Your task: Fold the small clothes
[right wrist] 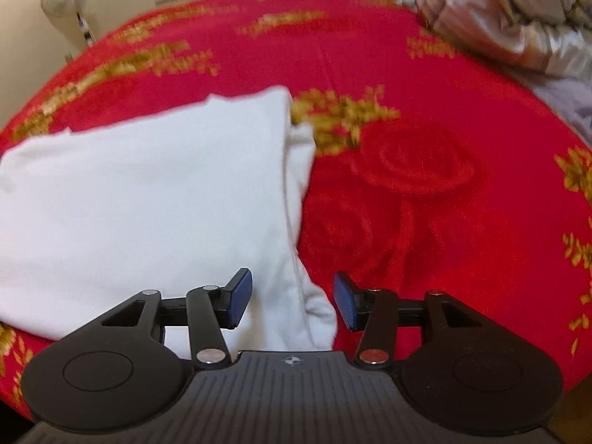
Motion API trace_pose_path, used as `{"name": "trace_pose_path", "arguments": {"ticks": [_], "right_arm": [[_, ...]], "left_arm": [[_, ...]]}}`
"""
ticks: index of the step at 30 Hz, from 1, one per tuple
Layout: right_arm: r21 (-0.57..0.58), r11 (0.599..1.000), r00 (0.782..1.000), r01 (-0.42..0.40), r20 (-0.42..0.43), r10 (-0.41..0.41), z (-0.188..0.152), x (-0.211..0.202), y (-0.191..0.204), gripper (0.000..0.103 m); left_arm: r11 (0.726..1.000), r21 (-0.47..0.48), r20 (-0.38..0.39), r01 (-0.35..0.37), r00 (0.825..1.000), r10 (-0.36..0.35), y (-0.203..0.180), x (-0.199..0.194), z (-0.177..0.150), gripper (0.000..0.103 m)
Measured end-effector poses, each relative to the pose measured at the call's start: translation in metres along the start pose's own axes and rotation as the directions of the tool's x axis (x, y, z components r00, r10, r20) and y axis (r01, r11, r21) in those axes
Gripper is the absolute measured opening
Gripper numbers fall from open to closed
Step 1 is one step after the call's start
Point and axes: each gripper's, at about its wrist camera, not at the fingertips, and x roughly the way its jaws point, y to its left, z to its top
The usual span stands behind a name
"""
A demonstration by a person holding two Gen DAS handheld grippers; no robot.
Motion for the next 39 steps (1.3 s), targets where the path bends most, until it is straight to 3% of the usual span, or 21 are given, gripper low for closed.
{"name": "trace_pose_path", "arguments": {"ticks": [4, 8, 15, 17, 19, 25, 27, 30, 33, 35, 37, 39], "right_arm": [[-0.026, 0.999, 0.993, 0.025, 0.112, -0.022, -0.008, -0.018, 0.02, 0.051], [-0.038, 0.999, 0.982, -0.016, 0.188, 0.023, -0.02, -0.032, 0.047, 0.051], [-0.116, 0.991, 0.972, -0.065, 0.216, 0.089, -0.046, -0.037, 0.11, 0.049], [-0.141, 0.986, 0.973, -0.092, 0.199, 0.119, -0.052, -0.037, 0.134, 0.042], [-0.175, 0.976, 0.969, -0.128, 0.189, 0.161, -0.055, -0.038, 0.16, 0.025], [-0.33, 0.896, 0.924, -0.297, 0.137, 0.357, -0.06, -0.041, 0.256, 0.021], [-0.39, 0.851, 0.902, -0.352, 0.099, 0.419, -0.064, -0.04, 0.29, 0.021], [-0.511, 0.758, 0.874, -0.404, 0.027, 0.485, -0.074, -0.039, 0.338, 0.03], [-0.623, 0.684, 0.877, -0.379, -0.007, 0.48, -0.087, -0.034, 0.373, 0.038], [-0.679, 0.655, 0.9, -0.331, -0.02, 0.435, -0.093, -0.026, 0.392, 0.041], [-0.702, 0.652, 0.918, -0.286, -0.007, 0.396, -0.095, -0.017, 0.402, 0.041], [-0.695, 0.664, 0.922, -0.275, 0.005, 0.387, -0.095, -0.016, 0.402, 0.041]], "left_arm": [[1.0, -0.025, 0.058, 0.004, 0.998, -0.003, 0.007, -0.02, 0.01, 0.052], [0.999, -0.037, 0.097, -0.016, 0.995, 0.019, 0.017, -0.043, 0.018, 0.052], [0.997, -0.064, 0.186, -0.05, 0.981, 0.061, 0.049, -0.078, 0.028, 0.056], [0.994, -0.085, 0.196, -0.074, 0.977, 0.089, 0.06, -0.08, 0.031, 0.056], [0.989, -0.121, 0.189, -0.082, 0.976, 0.104, 0.07, -0.079, 0.033, 0.056], [0.983, -0.158, 0.191, -0.09, 0.974, 0.12, 0.09, -0.083, 0.034, 0.056], [0.982, -0.165, 0.183, -0.09, 0.976, 0.12, 0.095, -0.082, 0.034, 0.056], [0.98, -0.175, 0.175, -0.089, 0.977, 0.12, 0.1, -0.08, 0.034, 0.056], [0.979, -0.184, 0.175, -0.083, 0.978, 0.116, 0.105, -0.08, 0.033, 0.056], [0.98, -0.184, 0.174, -0.082, 0.978, 0.114, 0.107, -0.081, 0.032, 0.056], [0.981, -0.176, 0.172, -0.08, 0.979, 0.111, 0.107, -0.081, 0.031, 0.056], [0.982, -0.172, 0.168, -0.081, 0.98, 0.11, 0.107, -0.08, 0.03, 0.056]]}}
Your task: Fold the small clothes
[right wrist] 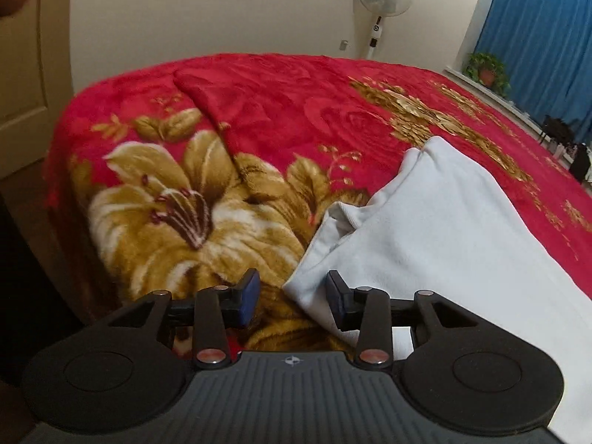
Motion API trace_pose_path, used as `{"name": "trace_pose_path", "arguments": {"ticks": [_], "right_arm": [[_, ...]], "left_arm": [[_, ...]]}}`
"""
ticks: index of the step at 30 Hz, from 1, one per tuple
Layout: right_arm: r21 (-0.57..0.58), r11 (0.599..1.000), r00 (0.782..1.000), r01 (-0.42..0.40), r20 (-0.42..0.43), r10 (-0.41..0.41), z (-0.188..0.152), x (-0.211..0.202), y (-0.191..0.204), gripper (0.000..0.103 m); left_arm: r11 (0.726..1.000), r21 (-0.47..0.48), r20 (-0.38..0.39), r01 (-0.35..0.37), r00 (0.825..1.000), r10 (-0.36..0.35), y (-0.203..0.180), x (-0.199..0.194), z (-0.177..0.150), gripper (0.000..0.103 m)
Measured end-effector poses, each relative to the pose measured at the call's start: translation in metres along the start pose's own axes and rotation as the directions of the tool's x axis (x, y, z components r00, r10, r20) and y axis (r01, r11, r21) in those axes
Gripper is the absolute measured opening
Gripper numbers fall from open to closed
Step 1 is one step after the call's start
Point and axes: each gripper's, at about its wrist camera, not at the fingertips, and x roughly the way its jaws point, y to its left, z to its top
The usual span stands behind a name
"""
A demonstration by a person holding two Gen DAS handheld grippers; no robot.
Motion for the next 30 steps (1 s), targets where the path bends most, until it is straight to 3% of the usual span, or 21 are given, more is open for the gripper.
{"name": "trace_pose_path", "arguments": {"ticks": [3, 6, 9, 13, 15, 19, 21, 23, 25, 28, 30], "right_arm": [[0.024, 1.0, 1.0, 0.005, 0.007, -0.006, -0.002, 0.0, -0.004, 0.039], [0.023, 0.999, 0.999, 0.025, 0.02, -0.026, -0.005, 0.001, -0.004, 0.028], [0.032, 0.999, 0.999, 0.014, 0.029, -0.015, -0.006, 0.0, -0.008, 0.025], [0.034, 0.999, 0.999, 0.011, 0.034, -0.013, -0.004, -0.002, -0.009, 0.01], [0.052, 0.999, 0.999, 0.009, 0.049, -0.012, -0.002, -0.006, -0.014, 0.008], [0.15, 0.988, 0.989, 0.023, 0.139, -0.044, 0.014, -0.034, -0.036, 0.008], [0.27, 0.963, 0.976, 0.021, 0.203, -0.078, 0.02, -0.062, -0.064, 0.007], [0.423, 0.906, 0.954, 0.024, 0.26, -0.147, 0.015, -0.096, -0.102, 0.007], [0.573, 0.817, 0.927, 0.059, 0.272, -0.257, -0.004, -0.131, -0.146, 0.007], [0.754, 0.64, 0.883, 0.151, 0.188, -0.43, -0.052, -0.173, -0.206, 0.007], [0.842, 0.482, 0.846, 0.242, 0.06, -0.53, -0.095, -0.195, -0.241, 0.006]], "left_arm": [[1.0, 0.005, -0.005, 0.005, 1.0, -0.005, 0.001, 0.0, -0.001, 0.057], [1.0, 0.01, -0.006, 0.009, 1.0, -0.009, 0.0, 0.0, -0.002, 0.058], [1.0, 0.016, -0.008, 0.018, 1.0, -0.018, -0.001, 0.0, -0.002, 0.058], [1.0, 0.018, -0.003, 0.024, 1.0, -0.024, -0.002, -0.001, -0.002, 0.058], [1.0, 0.018, -0.004, 0.023, 1.0, -0.023, -0.001, -0.001, -0.002, 0.058], [0.999, 0.019, -0.002, 0.033, 0.999, -0.033, -0.006, -0.003, -0.001, 0.058], [0.999, 0.024, -0.004, 0.04, 0.999, -0.04, -0.011, -0.003, 0.0, 0.058], [0.998, 0.032, -0.008, 0.052, 0.999, -0.052, -0.018, -0.002, 0.0, 0.058], [0.997, 0.045, -0.008, 0.063, 0.998, -0.063, -0.026, -0.002, -0.001, 0.058], [0.994, 0.069, -0.015, 0.08, 0.997, -0.079, -0.041, 0.001, -0.002, 0.058], [0.992, 0.088, -0.024, 0.088, 0.996, -0.086, -0.053, 0.003, -0.004, 0.058]]}}
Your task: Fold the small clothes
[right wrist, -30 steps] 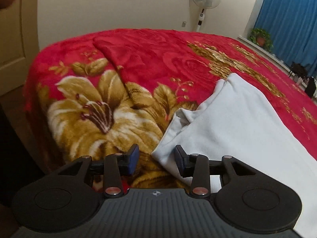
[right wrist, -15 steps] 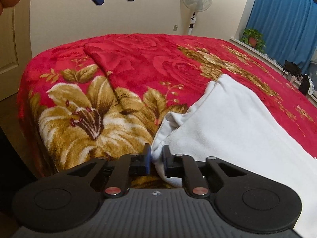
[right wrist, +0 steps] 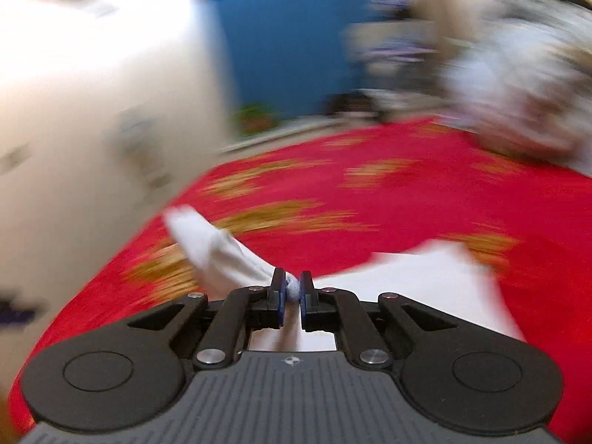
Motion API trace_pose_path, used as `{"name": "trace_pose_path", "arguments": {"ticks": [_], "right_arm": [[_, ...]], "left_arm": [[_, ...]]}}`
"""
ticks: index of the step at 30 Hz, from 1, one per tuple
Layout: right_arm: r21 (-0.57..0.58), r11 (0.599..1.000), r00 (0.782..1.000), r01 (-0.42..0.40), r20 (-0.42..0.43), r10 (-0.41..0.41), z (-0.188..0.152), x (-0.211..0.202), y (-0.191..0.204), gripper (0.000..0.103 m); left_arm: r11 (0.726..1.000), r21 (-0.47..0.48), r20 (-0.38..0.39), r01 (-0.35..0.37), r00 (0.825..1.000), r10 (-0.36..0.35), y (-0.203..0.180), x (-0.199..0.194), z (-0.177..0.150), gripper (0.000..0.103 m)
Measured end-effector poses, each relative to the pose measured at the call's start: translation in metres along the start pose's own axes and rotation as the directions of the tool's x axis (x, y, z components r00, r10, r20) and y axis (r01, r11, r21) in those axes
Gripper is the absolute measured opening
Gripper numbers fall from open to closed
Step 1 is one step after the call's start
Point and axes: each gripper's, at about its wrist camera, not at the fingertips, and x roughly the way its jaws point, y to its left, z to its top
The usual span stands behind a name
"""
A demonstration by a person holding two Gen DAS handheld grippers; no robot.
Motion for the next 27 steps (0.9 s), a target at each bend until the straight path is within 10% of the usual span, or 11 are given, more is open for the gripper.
{"name": "trace_pose_path", "arguments": {"ticks": [3, 7, 15, 21, 27], "right_arm": [[0.063, 0.964, 0.963, 0.26, -0.093, -0.254, 0.001, 0.012, -0.072, 0.007], [0.13, 0.878, 0.845, 0.46, -0.366, -0.389, -0.008, 0.04, -0.143, 0.012], [0.103, 0.99, 0.963, 0.093, -0.264, -0.063, 0.071, 0.053, -0.157, 0.048], [-0.089, 0.996, 0.896, -0.023, -0.444, -0.019, 0.075, 0.13, -0.162, 0.066], [0.134, 0.991, 0.797, -0.013, -0.597, 0.091, 0.048, 0.185, -0.193, 0.066]], "left_arm": [[0.999, 0.035, -0.01, 0.017, 1.0, -0.017, -0.018, 0.006, -0.002, 0.058], [0.996, 0.081, -0.036, 0.041, 0.999, -0.038, -0.044, 0.015, -0.008, 0.058], [0.959, 0.196, -0.092, 0.207, 0.977, -0.192, -0.103, 0.03, -0.036, 0.058], [0.902, 0.24, -0.205, 0.358, 0.927, -0.314, -0.168, 0.052, -0.061, 0.059], [0.869, 0.124, -0.31, 0.479, 0.85, -0.425, -0.249, 0.102, -0.07, 0.071]]}}
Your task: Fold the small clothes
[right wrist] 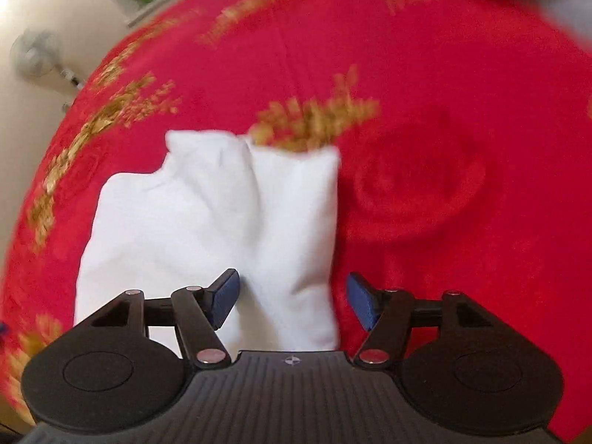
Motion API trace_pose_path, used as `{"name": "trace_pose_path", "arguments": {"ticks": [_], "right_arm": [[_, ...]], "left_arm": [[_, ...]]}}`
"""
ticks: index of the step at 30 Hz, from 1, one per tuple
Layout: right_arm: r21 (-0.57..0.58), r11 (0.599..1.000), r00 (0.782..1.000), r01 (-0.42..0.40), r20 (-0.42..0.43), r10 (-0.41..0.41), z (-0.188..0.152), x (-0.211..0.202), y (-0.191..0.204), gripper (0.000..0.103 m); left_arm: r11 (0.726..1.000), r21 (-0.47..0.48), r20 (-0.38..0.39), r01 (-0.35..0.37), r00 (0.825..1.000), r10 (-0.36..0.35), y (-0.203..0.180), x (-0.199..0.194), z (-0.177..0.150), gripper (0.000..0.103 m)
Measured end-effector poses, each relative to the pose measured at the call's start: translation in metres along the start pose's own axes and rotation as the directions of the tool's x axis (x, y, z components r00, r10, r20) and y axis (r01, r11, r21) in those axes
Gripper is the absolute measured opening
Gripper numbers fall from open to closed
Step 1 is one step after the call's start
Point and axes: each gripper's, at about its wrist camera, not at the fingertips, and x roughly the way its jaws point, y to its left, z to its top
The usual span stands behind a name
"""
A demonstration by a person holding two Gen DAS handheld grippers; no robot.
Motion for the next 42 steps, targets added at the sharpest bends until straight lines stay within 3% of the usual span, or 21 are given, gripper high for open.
{"name": "trace_pose_path", "arguments": {"ticks": [3, 8, 11, 12, 13, 14, 17, 19, 22, 25, 30, 32, 34, 35, 36, 38, 39, 42], "right_arm": [[-0.005, 1.0, 1.0, 0.014, 0.011, -0.014, -0.002, 0.01, 0.005, 0.066], [0.024, 1.0, 1.0, -0.007, 0.008, 0.007, 0.002, 0.016, 0.002, 0.063], [0.01, 1.0, 1.0, -0.012, 0.018, 0.012, 0.004, 0.017, 0.003, 0.048], [0.002, 1.0, 0.999, -0.013, 0.03, 0.013, 0.004, 0.014, 0.004, 0.038], [-0.007, 1.0, 0.999, -0.021, 0.034, 0.021, 0.004, 0.012, 0.006, 0.03], [-0.021, 0.999, 0.999, -0.029, 0.04, 0.03, 0.004, 0.01, 0.009, 0.028], [-0.035, 0.999, 0.998, -0.034, 0.058, 0.036, 0.004, 0.008, 0.017, 0.022], [-0.044, 0.998, 0.996, -0.041, 0.077, 0.044, 0.005, 0.007, 0.024, 0.02], [-0.084, 0.993, 0.988, -0.079, 0.125, 0.089, 0.005, 0.002, 0.046, 0.019], [-0.114, 0.979, 0.974, -0.169, 0.136, 0.184, 0.006, 0.002, 0.073, 0.019], [-0.221, 0.933, 0.947, -0.283, 0.089, 0.308, -0.002, 0.02, 0.137, 0.019], [-0.253, 0.917, 0.941, -0.31, 0.056, 0.333, -0.007, 0.03, 0.158, 0.019], [-0.292, 0.909, 0.948, -0.297, 0.024, 0.317, -0.012, 0.043, 0.177, 0.024], [-0.304, 0.916, 0.96, -0.261, 0.016, 0.279, -0.014, 0.049, 0.183, 0.027], [-0.308, 0.929, 0.975, -0.204, 0.021, 0.221, -0.016, 0.055, 0.186, 0.039], [-0.308, 0.948, 0.993, -0.077, 0.06, 0.1, -0.017, 0.061, 0.187, 0.043], [-0.304, 0.951, 0.994, -0.06, 0.065, 0.083, -0.016, 0.061, 0.186, 0.043], [-0.275, 0.951, 0.987, -0.143, 0.034, 0.158, -0.012, 0.055, 0.181, 0.043]], "left_arm": [[0.997, -0.07, -0.034, 0.04, 0.999, -0.043, -0.016, 0.047, 0.012, 0.075], [0.981, -0.187, -0.109, 0.044, 0.992, -0.066, -0.023, 0.116, 0.021, 0.076], [0.967, -0.247, -0.11, 0.065, 0.989, -0.095, -0.021, 0.135, 0.02, 0.077], [0.965, -0.256, -0.107, 0.062, 0.99, -0.092, -0.019, 0.137, 0.02, 0.077], [0.964, -0.258, -0.105, 0.055, 0.991, -0.085, -0.019, 0.139, 0.02, 0.073], [0.967, -0.252, -0.104, 0.044, 0.992, -0.072, -0.02, 0.139, 0.02, 0.063], [0.98, -0.195, -0.083, 0.047, 0.994, -0.064, -0.025, 0.126, 0.023, 0.042], [0.989, -0.135, -0.045, 0.06, 0.997, -0.066, -0.032, 0.104, 0.027, 0.04], [0.997, -0.072, 0.026, 0.035, 0.999, -0.033, -0.035, 0.062, 0.033, 0.04], [0.999, -0.045, 0.066, -0.012, 0.998, 0.015, -0.017, 0.022, 0.044, 0.04], [0.993, -0.059, 0.061, -0.099, 0.993, 0.102, 0.038, -0.024, 0.053, 0.041], [0.989, -0.092, 0.038, -0.119, 0.992, 0.123, 0.062, -0.032, 0.052, 0.051], [0.976, -0.125, -0.002, -0.179, 0.984, 0.18, 0.086, -0.034, 0.049, 0.056], [0.959, -0.139, -0.003, -0.247, 0.968, 0.249, 0.095, -0.039, 0.046, 0.056], [0.948, -0.147, 0.012, -0.281, 0.958, 0.286, 0.103, -0.049, 0.043, 0.056], [0.953, -0.161, 0.042, -0.256, 0.963, 0.265, 0.111, -0.067, 0.036, 0.056], [0.956, -0.173, 0.049, -0.235, 0.968, 0.247, 0.115, -0.074, 0.031, 0.056], [0.967, -0.195, 0.043, -0.166, 0.983, 0.177, 0.115, -0.076, 0.016, 0.059]]}}
